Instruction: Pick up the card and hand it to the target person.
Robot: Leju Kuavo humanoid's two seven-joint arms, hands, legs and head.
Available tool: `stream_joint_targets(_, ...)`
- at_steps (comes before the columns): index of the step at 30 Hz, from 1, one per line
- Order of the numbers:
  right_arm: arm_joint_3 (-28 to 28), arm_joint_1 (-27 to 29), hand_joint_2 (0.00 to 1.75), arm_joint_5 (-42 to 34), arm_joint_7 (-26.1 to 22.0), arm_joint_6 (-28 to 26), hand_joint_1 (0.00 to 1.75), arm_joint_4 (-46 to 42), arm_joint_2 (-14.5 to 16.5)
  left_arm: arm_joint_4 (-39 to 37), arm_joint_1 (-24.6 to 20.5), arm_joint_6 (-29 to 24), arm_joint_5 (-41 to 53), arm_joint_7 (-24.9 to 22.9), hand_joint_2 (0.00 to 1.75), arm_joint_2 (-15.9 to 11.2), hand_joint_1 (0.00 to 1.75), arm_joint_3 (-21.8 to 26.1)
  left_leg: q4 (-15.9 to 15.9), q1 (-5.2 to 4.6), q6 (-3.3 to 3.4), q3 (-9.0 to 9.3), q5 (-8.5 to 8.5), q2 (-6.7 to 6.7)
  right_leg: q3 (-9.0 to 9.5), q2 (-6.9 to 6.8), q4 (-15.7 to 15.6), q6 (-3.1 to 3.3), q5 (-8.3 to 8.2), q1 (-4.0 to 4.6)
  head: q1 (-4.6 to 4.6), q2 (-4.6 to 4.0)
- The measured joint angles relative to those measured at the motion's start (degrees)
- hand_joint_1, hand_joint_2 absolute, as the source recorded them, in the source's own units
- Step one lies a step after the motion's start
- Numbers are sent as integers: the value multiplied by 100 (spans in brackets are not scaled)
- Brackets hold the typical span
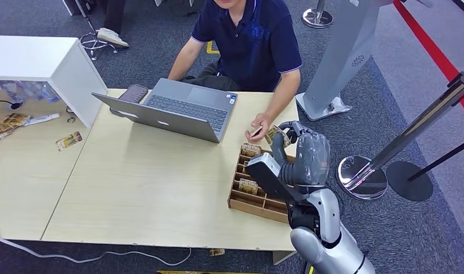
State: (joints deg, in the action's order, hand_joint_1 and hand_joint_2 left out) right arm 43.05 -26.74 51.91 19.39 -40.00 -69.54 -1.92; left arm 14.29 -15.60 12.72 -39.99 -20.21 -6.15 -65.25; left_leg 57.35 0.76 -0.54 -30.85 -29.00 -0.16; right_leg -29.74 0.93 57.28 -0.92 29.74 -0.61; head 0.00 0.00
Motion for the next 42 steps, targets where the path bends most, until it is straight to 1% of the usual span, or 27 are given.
stream_joint_targets(3, -120, -77, 175, 273, -58, 0, 149, 392, 133, -21, -56, 33, 49, -31, 0, 35, 0, -52, -1, 0, -1, -1, 2, -2, 0, -1, 0, 0, -1, 0, 0, 0)
stream_joint_targets(6, -110, -178, 175, 516, -25, 0, 148, 770, 250, -31, -111, 62, 96, -67, 0, 68, 0, -104, -2, 1, 0, -1, 3, -7, 2, -8, -3, -1, -1, 1, 0, 0)
stream_joint_targets(11, -37, -356, 175, 465, -63, 0, 149, 1241, 397, -30, -170, 92, 139, -119, 0, 102, 0, -153, 3, 0, 3, 0, -4, -8, 4, -6, 4, -2, 9, 0, 0, 0)
stream_joint_targets(14, -133, -396, 175, 439, -208, 0, 148, 1372, 510, -53, -190, 108, 149, -122, 0, 121, 0, -170, 2, -1, 3, -1, 0, -8, 2, -8, 3, -1, 6, -1, 0, 0)
stream_joint_targets(20, -412, -317, 175, 465, -487, 0, 148, 1240, 675, -66, -201, 105, 143, -128, 0, 142, 0, -185, 10, 0, 2, -10, -4, -13, -6, -11, 12, -1, 12, -1, 0, 0)
stream_joint_targets(26, -805, -117, 175, 685, -764, 0, 148, 911, 790, -67, -201, 95, 133, -125, 0, 149, 0, -196, 12, 0, 3, -12, -7, -18, -5, -14, 12, -1, 16, -1, 0, 0)
stream_joint_targets(30, -993, -30, 175, 809, -865, 0, 148, 781, 839, -67, -198, 88, 123, -122, 0, 150, 0, -197, 13, 0, 3, -12, -7, -23, -4, -18, 12, -2, 18, -1, 0, 0)
stream_joint_targets(34, -1051, -6, 175, 844, -888, 0, 145, 764, 851, -67, -195, 84, 119, -120, 0, 150, 0, -197, 14, 0, 2, -12, -8, -25, -4, -19, 13, -2, 19, -1, 0, 0)
stream_joint_targets(35, -1061, -1, 175, 850, -894, 0, 141, 760, 854, -67, -194, 83, 118, -120, 0, 151, 0, -196, 15, 0, 2, -13, -9, -25, -5, -19, 13, -3, 20, -1, 0, 0)
stream_joint_targets(38, -1139, 50, 175, 937, -955, 0, 33, 745, 891, -67, -190, 73, 111, -116, 0, 155, 0, -193, 12, 0, 4, -13, -5, -25, -4, -22, 10, -2, 16, 0, 0, 0)
stream_joint_targets(39, -1164, 67, 175, 963, -974, 0, 0, 744, 906, -67, -189, 70, 108, -116, 0, 157, 0, -191, 12, 0, 3, -12, -5, -25, -4, -21, 11, -2, 17, -1, 0, 0)
stream_joint_targets(42, -1244, 120, 175, 968, -1038, 0, 0, 728, 943, -67, -178, 60, 93, -109, 0, 154, 0, -180, 12, 0, 3, -11, -6, -24, -3, -20, 10, -2, 17, 0, 0, 0)
